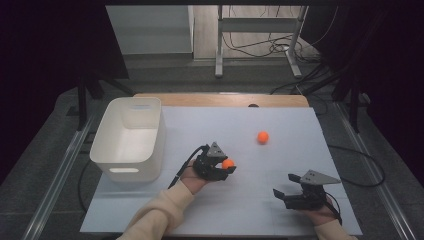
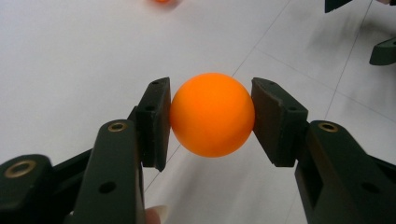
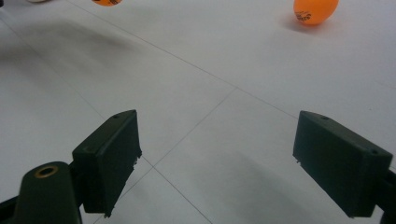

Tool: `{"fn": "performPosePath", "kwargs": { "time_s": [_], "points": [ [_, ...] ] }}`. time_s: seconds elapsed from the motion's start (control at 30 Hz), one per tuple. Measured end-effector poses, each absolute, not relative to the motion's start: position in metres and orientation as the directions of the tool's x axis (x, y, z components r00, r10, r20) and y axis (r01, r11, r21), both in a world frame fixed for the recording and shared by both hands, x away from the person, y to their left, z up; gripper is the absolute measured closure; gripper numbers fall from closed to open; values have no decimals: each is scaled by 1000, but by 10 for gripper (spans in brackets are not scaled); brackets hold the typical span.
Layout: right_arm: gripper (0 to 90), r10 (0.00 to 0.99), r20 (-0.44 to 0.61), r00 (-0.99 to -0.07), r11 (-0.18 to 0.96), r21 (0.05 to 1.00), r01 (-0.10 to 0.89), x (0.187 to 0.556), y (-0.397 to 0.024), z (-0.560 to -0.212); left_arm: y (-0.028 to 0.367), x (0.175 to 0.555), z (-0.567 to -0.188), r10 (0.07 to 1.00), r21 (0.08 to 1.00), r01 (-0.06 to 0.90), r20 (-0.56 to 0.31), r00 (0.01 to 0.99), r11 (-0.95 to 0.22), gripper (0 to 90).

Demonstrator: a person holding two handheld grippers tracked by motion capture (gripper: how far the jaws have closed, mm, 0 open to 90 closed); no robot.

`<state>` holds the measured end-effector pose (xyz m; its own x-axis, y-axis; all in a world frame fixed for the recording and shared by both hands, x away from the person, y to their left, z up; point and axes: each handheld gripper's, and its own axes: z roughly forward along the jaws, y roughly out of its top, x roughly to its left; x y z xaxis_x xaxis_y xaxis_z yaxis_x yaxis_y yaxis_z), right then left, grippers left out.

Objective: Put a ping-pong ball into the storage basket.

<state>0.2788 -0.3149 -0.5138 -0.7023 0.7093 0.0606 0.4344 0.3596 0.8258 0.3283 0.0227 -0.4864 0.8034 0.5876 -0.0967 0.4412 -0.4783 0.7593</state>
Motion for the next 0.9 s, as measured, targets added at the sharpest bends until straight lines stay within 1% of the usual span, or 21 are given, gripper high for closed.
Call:
{"fn": "performPosePath", "kwargs": {
  "time_s": [0.57, 0.9],
  "points": [
    [155, 708, 60, -704, 361, 825, 434, 279, -315, -514, 32, 323, -469, 597, 803, 410, -85, 798, -433, 503],
    [155, 709, 63, -702, 360, 824, 437, 279, -315, -514, 46, 322, -456, 607, 827, 399, -91, 789, -396, 503]
  ]
}}
